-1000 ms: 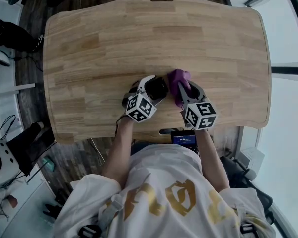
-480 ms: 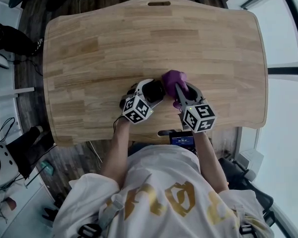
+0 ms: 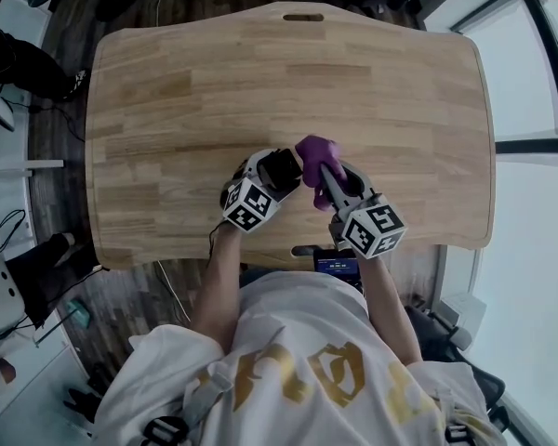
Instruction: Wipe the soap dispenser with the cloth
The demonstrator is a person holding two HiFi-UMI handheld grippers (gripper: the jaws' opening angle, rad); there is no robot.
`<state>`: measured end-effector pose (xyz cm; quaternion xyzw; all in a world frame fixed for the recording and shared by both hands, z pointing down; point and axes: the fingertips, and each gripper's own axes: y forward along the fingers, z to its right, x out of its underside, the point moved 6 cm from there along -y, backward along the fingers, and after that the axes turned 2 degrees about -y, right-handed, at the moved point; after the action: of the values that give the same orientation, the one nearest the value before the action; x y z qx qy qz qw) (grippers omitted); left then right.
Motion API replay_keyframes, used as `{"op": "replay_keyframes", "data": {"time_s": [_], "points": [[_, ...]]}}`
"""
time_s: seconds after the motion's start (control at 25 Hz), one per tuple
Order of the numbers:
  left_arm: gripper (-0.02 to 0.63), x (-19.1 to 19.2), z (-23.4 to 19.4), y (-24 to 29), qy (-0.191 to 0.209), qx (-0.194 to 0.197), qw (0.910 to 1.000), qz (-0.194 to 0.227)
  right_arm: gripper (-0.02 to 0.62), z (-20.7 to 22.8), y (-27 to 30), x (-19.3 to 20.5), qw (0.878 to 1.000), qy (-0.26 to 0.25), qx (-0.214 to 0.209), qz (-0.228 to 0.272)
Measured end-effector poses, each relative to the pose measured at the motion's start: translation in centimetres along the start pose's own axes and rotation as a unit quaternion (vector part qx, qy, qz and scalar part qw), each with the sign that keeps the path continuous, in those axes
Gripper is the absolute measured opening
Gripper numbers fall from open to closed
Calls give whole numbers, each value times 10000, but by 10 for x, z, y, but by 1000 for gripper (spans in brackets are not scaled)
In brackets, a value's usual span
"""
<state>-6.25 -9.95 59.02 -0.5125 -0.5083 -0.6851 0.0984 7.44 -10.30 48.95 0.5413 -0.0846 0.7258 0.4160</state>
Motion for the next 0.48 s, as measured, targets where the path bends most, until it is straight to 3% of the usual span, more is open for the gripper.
{"op": "replay_keyframes", "data": {"time_s": [0.2,0.48], "points": [[357,-11,3,-12,54,-16,10000,-31,52,-16,-10,-8,9997,-104,-175,136],[357,-27,14,-32,-208,155,9996,69,52,-38,-24,-11,9988,-232,-290,321]]}}
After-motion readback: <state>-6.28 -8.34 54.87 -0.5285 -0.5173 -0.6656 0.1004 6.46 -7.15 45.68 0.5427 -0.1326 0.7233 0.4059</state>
